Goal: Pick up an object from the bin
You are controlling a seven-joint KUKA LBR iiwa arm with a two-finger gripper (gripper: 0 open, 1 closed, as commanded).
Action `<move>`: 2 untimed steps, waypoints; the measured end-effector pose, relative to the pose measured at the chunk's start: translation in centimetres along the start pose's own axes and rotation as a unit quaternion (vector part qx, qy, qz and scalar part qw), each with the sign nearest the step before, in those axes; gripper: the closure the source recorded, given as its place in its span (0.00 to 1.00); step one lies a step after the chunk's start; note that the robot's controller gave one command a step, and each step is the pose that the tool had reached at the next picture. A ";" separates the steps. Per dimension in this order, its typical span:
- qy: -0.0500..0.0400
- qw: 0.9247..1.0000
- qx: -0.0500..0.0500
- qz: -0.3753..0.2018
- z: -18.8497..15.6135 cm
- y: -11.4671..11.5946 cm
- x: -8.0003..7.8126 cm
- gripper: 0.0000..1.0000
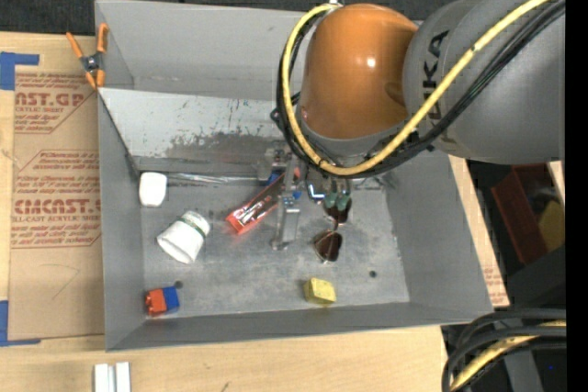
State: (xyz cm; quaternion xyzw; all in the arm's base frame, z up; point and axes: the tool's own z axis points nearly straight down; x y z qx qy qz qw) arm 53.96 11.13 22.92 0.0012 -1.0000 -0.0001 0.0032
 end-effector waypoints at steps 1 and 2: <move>-0.004 1.000 -0.001 0.001 -0.5 -0.1 -0.2 0.00; -0.006 1.000 -0.001 -0.003 5.0 -0.8 -1.8 0.00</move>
Offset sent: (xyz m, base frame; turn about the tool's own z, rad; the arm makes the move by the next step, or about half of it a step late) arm 0.0437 -0.0247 -0.1592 -0.0139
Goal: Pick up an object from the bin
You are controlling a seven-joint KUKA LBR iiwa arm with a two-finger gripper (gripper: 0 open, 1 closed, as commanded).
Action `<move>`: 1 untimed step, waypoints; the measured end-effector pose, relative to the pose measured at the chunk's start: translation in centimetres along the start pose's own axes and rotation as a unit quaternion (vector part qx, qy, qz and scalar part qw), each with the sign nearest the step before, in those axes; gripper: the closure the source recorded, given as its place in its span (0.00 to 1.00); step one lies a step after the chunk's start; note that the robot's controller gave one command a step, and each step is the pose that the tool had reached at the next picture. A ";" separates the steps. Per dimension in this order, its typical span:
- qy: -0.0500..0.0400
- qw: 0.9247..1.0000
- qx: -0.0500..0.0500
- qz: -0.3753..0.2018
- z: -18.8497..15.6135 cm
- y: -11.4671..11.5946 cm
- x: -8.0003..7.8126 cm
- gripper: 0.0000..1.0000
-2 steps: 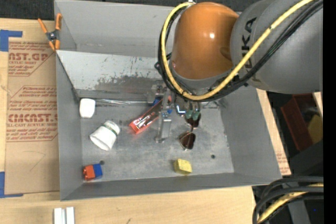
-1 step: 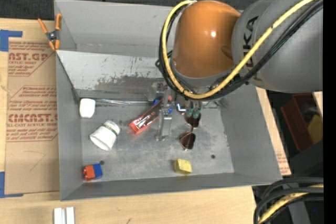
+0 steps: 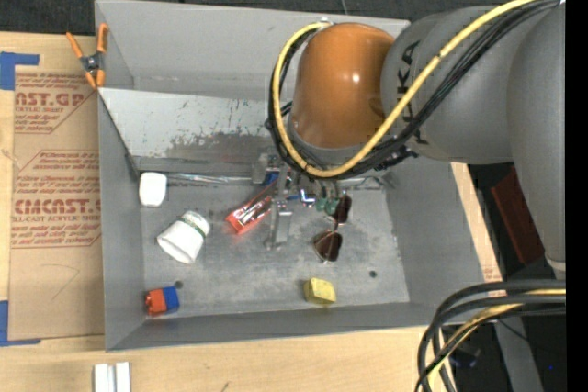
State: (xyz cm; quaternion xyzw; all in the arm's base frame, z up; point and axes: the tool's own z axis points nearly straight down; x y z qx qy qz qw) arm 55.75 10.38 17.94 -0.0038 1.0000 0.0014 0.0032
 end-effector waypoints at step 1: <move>0.005 1.000 0.001 -0.014 4.0 -1.1 -0.8 0.00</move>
Offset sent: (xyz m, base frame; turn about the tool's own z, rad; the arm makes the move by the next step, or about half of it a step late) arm 0.0334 -0.0240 -0.0276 0.0143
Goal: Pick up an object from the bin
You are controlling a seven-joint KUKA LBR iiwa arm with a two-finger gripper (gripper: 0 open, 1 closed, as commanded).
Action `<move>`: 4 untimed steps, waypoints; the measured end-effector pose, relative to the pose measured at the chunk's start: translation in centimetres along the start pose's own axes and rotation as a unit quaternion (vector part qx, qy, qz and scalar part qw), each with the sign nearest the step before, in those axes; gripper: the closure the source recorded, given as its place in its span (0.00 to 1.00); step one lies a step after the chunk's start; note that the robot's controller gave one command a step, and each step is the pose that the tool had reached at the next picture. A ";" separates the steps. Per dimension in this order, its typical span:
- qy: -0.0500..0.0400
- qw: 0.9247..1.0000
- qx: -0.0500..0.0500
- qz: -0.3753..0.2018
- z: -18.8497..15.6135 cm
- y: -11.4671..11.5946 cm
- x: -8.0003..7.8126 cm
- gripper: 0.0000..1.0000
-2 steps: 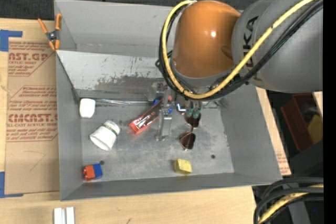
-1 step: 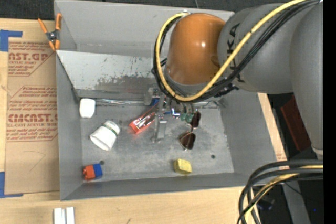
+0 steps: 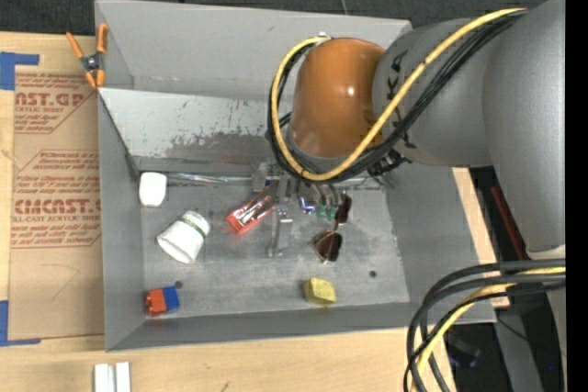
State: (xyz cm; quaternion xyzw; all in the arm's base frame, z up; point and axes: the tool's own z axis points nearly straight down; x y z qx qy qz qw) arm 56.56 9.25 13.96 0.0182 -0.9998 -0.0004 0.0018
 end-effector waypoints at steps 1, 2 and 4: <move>-0.007 1.000 -0.002 0.021 -1.2 -1.2 -2.5 0.00; -0.005 1.000 -0.001 -0.019 5.3 -1.0 -2.8 0.00; -0.009 1.000 -0.002 -0.008 8.0 -0.6 -2.7 1.00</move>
Offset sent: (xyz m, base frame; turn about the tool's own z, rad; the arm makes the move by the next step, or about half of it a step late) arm 0.0268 -0.0098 -0.0696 -0.0514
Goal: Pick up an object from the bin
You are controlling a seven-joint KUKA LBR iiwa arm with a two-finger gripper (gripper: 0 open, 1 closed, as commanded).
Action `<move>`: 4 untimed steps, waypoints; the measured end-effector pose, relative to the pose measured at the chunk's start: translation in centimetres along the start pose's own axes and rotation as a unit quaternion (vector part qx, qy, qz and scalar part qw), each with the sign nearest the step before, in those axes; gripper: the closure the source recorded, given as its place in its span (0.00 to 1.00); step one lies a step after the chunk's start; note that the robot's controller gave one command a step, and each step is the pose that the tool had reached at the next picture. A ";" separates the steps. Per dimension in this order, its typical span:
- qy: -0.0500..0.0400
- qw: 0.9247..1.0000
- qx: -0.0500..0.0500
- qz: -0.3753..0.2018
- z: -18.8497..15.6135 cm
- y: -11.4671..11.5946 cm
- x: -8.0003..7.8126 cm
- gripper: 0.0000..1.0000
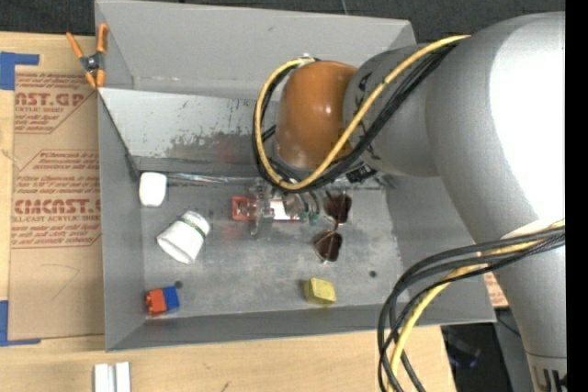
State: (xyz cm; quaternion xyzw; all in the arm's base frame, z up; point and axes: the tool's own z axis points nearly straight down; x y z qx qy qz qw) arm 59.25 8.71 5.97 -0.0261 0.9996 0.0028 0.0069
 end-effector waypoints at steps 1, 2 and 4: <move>0.002 1.000 0.000 0.001 -0.6 0.0 0.1 1.00; 0.006 1.000 0.001 0.000 -2.6 0.0 0.3 1.00; 0.000 1.000 0.000 0.000 -6.0 0.1 0.0 1.00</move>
Offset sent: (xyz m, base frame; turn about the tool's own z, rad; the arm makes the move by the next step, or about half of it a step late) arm 0.0000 -0.0002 0.0883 0.0000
